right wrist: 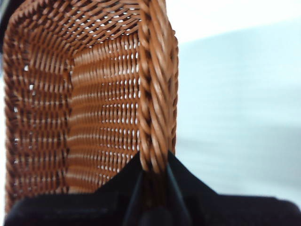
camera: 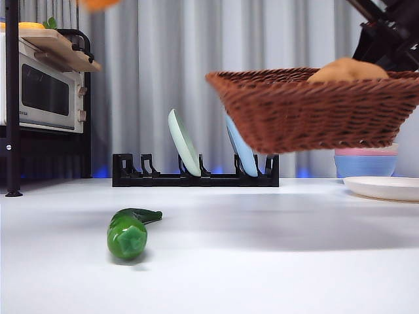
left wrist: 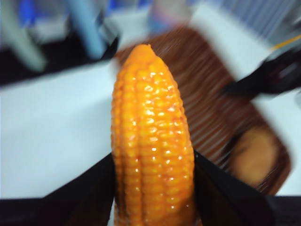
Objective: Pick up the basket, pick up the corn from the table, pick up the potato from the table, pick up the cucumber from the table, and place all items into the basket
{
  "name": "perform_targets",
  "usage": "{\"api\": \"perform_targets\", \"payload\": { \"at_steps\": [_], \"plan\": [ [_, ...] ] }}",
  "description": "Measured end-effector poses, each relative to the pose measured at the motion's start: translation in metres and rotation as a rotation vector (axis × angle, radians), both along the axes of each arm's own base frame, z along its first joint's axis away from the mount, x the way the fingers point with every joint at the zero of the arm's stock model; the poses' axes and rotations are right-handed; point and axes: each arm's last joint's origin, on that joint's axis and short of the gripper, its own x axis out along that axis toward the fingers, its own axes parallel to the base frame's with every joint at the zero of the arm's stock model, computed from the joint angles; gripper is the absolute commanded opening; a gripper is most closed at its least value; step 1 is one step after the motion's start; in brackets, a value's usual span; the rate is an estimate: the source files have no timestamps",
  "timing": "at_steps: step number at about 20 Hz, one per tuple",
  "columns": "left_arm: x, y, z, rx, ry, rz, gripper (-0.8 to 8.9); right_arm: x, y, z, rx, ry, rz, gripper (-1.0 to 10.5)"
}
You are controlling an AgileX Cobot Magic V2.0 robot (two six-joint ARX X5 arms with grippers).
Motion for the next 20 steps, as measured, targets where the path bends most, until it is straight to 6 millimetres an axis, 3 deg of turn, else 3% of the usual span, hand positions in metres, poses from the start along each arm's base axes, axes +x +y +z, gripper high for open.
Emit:
{"api": "perform_targets", "payload": {
  "at_steps": [2,4,9,11,13,14,17,18,20],
  "plan": [
    [0.001,-0.022,0.006,-0.028,-0.026,-0.069,-0.08,0.0,0.009,-0.003,-0.002,0.01,0.03,-0.1],
    [0.005,-0.047,-0.004,-0.019,-0.014,-0.133,-0.08,0.001,0.017,-0.005,-0.003,0.018,0.056,-0.1],
    [0.028,-0.1,-0.062,0.132,0.129,-0.168,-0.08,0.0,0.032,-0.009,-0.006,0.035,0.108,-0.1],
    [0.035,-0.111,-0.08,0.174,0.175,-0.176,-0.07,-0.001,0.035,-0.009,-0.004,0.036,0.116,-0.1],
    [0.036,-0.115,-0.086,0.188,0.189,-0.182,0.06,-0.001,0.035,-0.009,-0.004,0.037,0.116,-0.1],
    [0.036,-0.115,-0.086,0.188,0.189,-0.182,0.52,-0.001,0.035,-0.009,-0.004,0.037,0.116,-0.1],
    [0.036,-0.115,-0.086,0.188,0.189,-0.182,5.08,-0.001,0.035,-0.009,-0.004,0.039,0.116,-0.1],
    [0.036,-0.115,-0.086,0.188,0.189,-0.182,5.66,-0.001,0.035,-0.009,-0.004,0.04,0.116,-0.1],
    [0.036,-0.115,-0.086,0.188,0.19,-0.182,5.66,-0.001,0.035,-0.01,-0.004,0.041,0.116,-0.1]
  ]
}}
